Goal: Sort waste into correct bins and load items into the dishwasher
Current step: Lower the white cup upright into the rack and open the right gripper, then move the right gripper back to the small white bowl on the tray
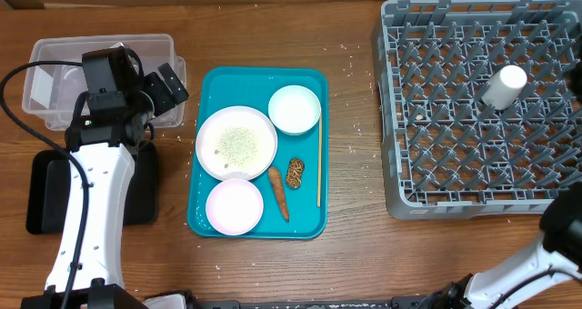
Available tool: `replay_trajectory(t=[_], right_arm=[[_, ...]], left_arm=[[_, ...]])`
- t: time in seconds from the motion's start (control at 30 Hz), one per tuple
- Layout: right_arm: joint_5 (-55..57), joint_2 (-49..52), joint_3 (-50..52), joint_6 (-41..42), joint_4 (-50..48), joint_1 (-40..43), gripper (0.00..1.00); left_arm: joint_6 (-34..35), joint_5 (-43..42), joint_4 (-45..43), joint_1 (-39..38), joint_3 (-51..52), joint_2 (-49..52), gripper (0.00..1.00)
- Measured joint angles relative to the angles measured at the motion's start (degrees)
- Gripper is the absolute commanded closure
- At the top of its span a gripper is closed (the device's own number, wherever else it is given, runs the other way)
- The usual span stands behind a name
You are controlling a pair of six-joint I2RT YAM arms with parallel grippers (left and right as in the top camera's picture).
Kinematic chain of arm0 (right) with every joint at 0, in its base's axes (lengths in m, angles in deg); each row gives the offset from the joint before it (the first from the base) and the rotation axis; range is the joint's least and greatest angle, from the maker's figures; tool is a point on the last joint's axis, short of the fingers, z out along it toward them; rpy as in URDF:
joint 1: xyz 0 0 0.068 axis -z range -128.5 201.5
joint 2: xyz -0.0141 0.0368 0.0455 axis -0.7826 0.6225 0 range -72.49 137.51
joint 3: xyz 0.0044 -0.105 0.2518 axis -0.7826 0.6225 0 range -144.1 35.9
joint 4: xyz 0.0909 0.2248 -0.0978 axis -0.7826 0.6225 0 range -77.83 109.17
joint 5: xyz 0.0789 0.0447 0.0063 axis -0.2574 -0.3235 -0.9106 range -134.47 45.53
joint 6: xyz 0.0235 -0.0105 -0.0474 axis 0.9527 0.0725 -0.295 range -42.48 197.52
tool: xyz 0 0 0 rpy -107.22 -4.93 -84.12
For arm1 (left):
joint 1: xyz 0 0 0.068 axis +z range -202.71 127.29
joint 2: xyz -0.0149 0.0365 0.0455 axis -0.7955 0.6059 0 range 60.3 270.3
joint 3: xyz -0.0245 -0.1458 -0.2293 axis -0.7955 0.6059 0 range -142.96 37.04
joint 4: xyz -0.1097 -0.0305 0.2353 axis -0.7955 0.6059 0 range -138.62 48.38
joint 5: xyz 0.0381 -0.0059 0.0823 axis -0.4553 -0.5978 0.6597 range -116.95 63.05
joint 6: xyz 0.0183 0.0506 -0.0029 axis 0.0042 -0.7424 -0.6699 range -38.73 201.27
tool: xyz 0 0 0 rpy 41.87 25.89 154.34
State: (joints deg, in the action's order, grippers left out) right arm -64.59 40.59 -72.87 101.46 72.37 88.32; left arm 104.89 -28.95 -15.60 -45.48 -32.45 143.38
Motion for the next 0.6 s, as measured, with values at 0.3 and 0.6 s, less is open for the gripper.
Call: replay_trajectory(t=[0.3, 0.6], right_arm=[[-6.2, -13.2, -1.5, -10.8, 2.2, -15.3, 0.4], [-2.3, -12.1, -1.6, -15.2, 0.3, -43.9, 0.19]], left_arm=[[0.0, 0.0, 0.0, 0.0, 0.0, 0.0, 0.0], [0.0, 0.0, 0.0, 0.0, 0.0, 0.0, 0.0]])
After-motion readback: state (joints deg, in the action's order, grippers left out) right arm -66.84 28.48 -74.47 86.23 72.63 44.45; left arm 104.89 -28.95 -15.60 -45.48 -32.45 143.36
